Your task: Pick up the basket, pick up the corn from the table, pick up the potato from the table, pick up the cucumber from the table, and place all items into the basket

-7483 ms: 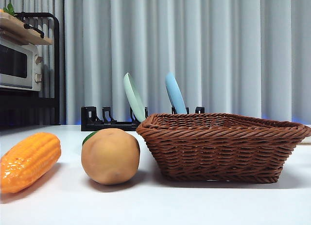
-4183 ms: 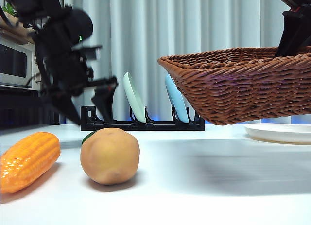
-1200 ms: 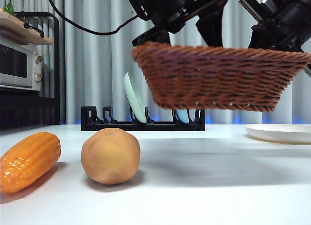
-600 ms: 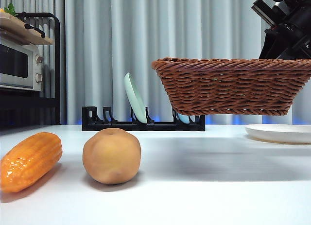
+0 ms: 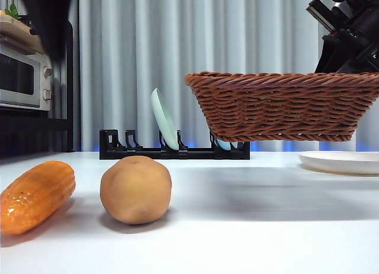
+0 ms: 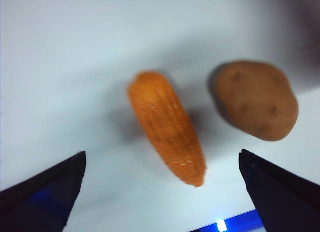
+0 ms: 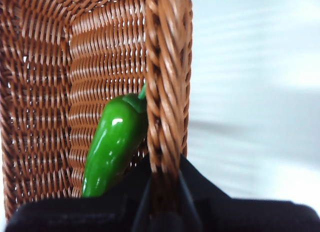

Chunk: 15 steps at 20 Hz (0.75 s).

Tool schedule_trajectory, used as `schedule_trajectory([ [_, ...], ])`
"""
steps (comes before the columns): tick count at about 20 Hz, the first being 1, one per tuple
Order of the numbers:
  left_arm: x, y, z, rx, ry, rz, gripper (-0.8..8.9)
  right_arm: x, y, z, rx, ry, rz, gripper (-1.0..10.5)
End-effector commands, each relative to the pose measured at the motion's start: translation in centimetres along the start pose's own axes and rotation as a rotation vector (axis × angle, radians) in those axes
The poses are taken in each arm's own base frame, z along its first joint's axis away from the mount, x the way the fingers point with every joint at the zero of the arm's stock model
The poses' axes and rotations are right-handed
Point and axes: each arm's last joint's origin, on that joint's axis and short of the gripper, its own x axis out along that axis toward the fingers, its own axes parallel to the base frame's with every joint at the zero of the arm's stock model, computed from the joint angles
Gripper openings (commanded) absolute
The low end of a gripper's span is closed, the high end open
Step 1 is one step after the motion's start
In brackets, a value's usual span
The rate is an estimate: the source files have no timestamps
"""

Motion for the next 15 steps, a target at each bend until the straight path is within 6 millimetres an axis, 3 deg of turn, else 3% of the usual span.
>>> schedule_trajectory([
  [1,2.6,-0.4,-1.0,-0.067,0.023,-0.063,4.98,-0.1,0.1,0.3,-0.015,-0.012,0.017,-0.1],
  [7,6.6,0.4,-1.6,-0.167,0.085,-0.11,4.99,-0.1,0.1,0.3,-0.016,-0.012,0.017,-0.1],
  [15,9.8,1.6,0.0,-0.238,0.102,-0.142,4.98,-0.1,0.1,0.3,-0.015,-0.01,0.023,-0.1],
])
